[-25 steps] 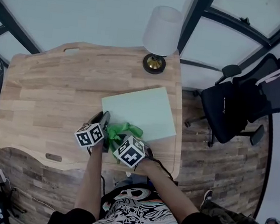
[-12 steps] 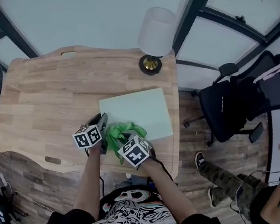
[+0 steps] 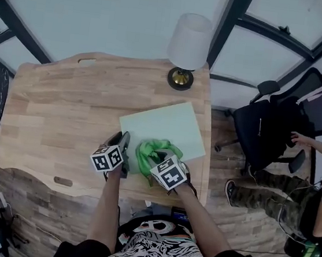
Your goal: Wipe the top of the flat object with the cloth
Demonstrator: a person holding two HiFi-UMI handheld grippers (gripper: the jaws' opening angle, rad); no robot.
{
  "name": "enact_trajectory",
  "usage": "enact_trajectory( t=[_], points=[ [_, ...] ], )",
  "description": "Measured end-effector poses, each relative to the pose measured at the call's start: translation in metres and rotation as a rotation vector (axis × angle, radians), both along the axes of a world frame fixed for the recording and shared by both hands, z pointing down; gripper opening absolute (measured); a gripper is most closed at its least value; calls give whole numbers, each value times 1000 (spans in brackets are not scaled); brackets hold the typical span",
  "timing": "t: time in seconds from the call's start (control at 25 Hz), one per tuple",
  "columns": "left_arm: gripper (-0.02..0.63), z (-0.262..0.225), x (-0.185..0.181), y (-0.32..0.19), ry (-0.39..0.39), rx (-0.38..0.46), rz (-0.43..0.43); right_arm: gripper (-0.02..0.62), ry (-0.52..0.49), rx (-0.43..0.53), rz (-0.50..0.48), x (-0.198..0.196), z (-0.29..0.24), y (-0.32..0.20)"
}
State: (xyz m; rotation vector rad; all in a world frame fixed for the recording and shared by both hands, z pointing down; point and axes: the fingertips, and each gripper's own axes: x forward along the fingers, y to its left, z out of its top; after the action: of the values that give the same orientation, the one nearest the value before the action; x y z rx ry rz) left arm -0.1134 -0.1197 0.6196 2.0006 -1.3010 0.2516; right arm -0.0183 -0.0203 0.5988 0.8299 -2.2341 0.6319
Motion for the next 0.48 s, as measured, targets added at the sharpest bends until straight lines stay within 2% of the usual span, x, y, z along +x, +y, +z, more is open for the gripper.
enact_trajectory(
  t=[0.48],
  points=[
    [133,-2,0,-2,6,0,-1,74,16,2,127,48,0,-17]
  ],
)
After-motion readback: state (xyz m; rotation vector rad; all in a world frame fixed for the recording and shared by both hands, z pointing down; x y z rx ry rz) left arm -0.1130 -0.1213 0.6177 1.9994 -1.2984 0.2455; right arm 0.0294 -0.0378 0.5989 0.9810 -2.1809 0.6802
